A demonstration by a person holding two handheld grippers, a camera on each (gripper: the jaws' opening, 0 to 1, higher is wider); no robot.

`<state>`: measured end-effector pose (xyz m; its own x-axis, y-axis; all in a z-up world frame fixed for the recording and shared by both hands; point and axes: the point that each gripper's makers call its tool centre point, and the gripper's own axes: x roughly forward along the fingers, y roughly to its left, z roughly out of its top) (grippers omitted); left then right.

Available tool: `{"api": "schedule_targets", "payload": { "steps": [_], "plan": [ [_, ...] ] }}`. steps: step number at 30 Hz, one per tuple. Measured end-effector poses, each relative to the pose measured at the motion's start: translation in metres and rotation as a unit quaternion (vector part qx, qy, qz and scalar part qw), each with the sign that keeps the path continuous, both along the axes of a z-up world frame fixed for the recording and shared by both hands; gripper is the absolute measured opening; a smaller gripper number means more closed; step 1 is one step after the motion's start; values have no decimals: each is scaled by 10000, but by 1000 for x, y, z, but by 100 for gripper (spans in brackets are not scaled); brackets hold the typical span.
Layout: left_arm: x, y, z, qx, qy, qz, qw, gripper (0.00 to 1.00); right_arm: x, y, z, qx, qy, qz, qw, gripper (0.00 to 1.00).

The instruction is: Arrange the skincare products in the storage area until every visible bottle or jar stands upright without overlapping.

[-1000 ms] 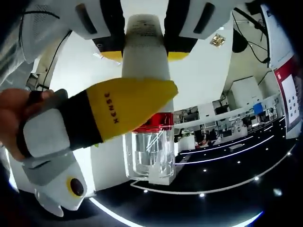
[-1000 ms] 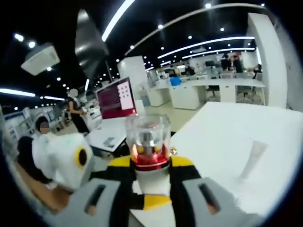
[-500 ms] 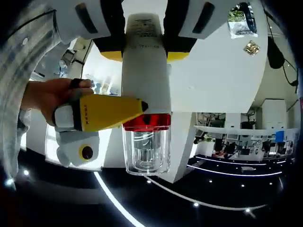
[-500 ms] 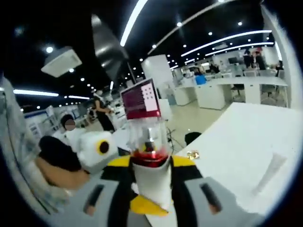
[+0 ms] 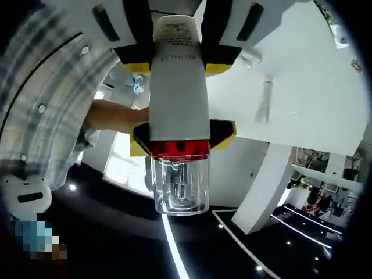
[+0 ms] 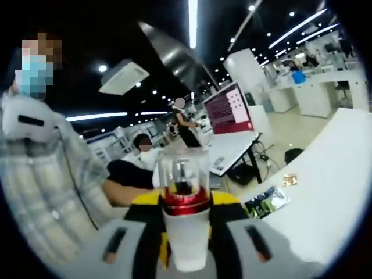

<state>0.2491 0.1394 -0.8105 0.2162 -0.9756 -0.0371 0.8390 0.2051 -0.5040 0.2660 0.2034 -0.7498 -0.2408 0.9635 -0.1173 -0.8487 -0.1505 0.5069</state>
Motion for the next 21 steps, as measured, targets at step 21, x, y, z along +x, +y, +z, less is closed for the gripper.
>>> {"api": "schedule_targets", "payload": {
  "steps": [21],
  "plan": [
    [41,9,-20,910,-17,1286,9875,36,40,-2,-18,-363,-834,-1954,9765,25]
  ]
}}
